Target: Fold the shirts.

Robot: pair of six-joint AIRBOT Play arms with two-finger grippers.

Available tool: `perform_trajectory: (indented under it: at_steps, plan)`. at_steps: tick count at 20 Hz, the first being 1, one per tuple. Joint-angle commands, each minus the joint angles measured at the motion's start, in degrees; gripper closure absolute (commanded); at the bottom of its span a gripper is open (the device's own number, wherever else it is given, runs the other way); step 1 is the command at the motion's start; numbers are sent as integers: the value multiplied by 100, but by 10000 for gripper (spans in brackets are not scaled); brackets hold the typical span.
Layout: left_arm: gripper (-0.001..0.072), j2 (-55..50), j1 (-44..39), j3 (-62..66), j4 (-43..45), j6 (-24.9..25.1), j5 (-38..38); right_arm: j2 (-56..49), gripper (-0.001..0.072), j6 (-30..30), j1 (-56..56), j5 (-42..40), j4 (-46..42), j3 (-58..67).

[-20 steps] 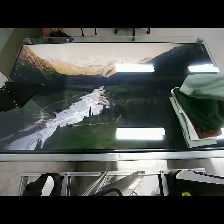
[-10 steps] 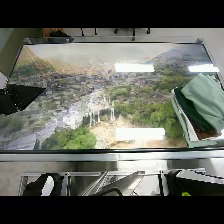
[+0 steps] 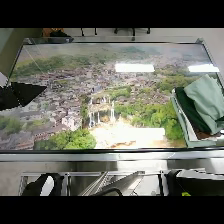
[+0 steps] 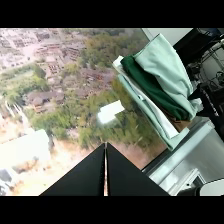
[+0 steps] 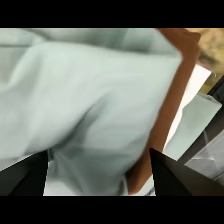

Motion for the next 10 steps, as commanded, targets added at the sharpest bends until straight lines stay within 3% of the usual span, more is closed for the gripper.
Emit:
perform_trajectory:
  at_steps: [1,3,5,6,7,8,9,10]
  plan:
    - [692,-201,7,7,-31,96,170,28,28,-35,2,855,17,938]
    - [692,-282,7,11,-35,96,330,111,29,275,17,1255,44,1832]
    - [693,-293,9,20,-22,129,415,315,40,339,17,1204,627,2411]
    - [693,-258,9,20,-17,138,413,448,179,334,35,1137,1069,2474]
    - [693,-195,7,17,-13,138,380,599,363,334,140,1045,1471,2463]
    - [693,-92,7,11,-13,136,328,737,460,328,374,896,1744,2439]
    - [693,42,7,-4,-7,131,247,872,601,214,717,745,1882,2428]
    - [693,227,7,-59,26,74,203,988,685,72,1143,654,1888,2409]
